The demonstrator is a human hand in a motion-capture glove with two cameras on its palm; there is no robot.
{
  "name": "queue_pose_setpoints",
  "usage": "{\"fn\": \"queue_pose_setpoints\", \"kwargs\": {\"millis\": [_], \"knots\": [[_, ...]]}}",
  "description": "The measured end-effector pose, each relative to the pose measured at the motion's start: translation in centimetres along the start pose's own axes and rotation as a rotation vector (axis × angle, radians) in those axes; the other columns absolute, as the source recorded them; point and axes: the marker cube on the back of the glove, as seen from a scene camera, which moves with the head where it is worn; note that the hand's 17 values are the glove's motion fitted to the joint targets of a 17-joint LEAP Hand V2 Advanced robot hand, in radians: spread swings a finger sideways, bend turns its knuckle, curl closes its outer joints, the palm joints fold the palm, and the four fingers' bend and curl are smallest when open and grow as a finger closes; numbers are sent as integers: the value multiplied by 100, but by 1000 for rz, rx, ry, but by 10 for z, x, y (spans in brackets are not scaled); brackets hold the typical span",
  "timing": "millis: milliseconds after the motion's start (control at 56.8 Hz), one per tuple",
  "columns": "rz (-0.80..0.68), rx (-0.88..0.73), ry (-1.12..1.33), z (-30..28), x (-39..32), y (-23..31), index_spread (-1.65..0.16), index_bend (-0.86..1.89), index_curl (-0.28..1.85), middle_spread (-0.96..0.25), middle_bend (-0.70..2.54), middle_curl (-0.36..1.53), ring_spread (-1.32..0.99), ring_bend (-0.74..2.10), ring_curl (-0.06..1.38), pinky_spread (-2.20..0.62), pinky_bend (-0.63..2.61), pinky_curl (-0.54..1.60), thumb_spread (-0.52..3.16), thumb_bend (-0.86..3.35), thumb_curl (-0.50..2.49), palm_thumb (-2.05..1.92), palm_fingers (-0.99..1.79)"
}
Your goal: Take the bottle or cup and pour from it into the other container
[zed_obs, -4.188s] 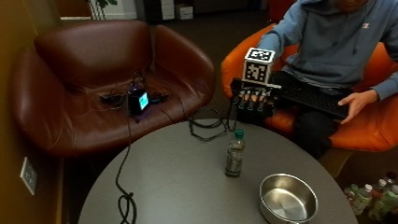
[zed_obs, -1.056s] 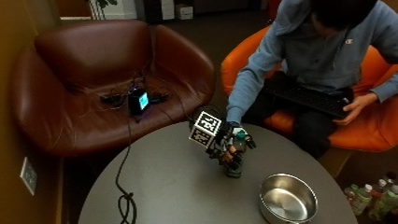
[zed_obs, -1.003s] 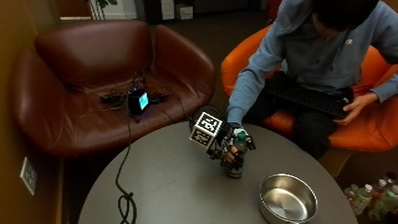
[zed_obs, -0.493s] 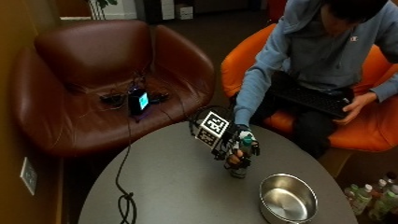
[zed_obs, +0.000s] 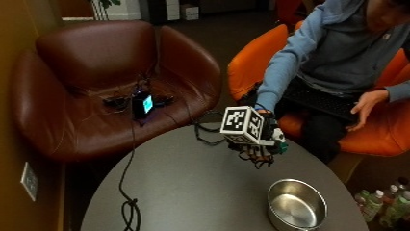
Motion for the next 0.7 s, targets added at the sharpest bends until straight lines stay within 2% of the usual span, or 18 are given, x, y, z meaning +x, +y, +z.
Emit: {"fn": "queue_pose_setpoints", "kwargs": {"millis": [123, 211, 282, 405, 704], "knots": [[154, -75, 329, -6, -14, -6, -18, 20, 52, -7, 32, 49, -17, 35, 44, -16, 25, 39, 28, -4, 71, 100, 122], [230, -25, 582, -19, -28, -28, -18, 20, 52, -7, 32, 49, -17, 36, 45, -16, 25, 39, 28, -4, 72, 99, 122], [314, -2, 672, -14, -50, -38, -18, 20, 53, -7, 33, 50, -17, 35, 45, -16, 25, 39, 28, -4, 72, 99, 122], [479, -99, 858, 2, -76, -25, -18, 20, 53, -7, 32, 50, -18, 35, 45, -17, 26, 40, 28, -4, 73, 97, 123], [569, -80, 1159, 13, -104, -37, -19, 20, 54, -8, 32, 50, -18, 36, 46, -18, 30, 41, 30, -4, 74, 95, 124]]}}
